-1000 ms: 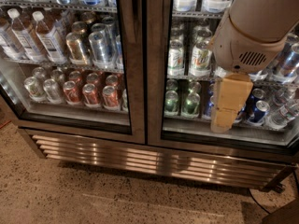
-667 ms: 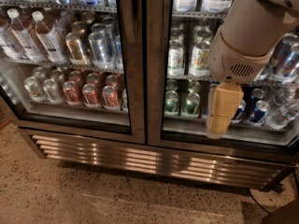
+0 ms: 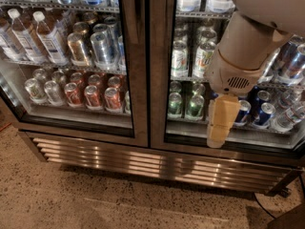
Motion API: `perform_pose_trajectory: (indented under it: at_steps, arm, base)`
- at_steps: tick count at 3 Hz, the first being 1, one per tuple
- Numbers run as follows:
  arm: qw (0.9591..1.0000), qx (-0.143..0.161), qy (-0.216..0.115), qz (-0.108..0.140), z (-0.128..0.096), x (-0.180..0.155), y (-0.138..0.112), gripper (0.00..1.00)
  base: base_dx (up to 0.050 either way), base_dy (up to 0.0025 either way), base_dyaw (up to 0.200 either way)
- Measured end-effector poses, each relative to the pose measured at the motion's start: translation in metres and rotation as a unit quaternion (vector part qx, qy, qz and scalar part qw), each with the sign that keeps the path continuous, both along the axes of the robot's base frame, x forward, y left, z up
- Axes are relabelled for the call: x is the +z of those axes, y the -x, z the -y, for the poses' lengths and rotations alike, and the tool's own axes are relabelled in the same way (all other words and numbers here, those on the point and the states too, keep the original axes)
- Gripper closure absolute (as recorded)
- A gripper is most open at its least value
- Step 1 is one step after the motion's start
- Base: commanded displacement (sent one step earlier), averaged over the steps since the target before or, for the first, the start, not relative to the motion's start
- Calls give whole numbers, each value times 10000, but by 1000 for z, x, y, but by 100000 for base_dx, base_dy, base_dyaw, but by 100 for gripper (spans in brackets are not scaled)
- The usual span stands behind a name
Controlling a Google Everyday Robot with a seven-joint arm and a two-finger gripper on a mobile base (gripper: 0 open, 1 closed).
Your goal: Open right fridge door
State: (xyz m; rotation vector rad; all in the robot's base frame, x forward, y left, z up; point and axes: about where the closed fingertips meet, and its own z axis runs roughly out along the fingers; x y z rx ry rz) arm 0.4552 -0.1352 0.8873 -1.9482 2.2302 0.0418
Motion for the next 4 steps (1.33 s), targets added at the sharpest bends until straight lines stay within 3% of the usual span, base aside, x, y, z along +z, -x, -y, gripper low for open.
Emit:
perform_pose_trajectory:
  at_steps: [1, 2, 3, 4]
  arm:
    - [9996, 211, -160, -45, -4, 1, 2, 0]
    - [9951, 402, -898, -8, 7, -2, -6, 0]
    - [9776, 794, -1948, -16, 16, -8, -4, 0]
    - [9560, 1163, -2693, 9, 12, -4, 1, 0]
  base:
    - [0, 0, 0]
    - [0, 0, 0]
    - [0, 0, 0]
    - [0, 0, 0]
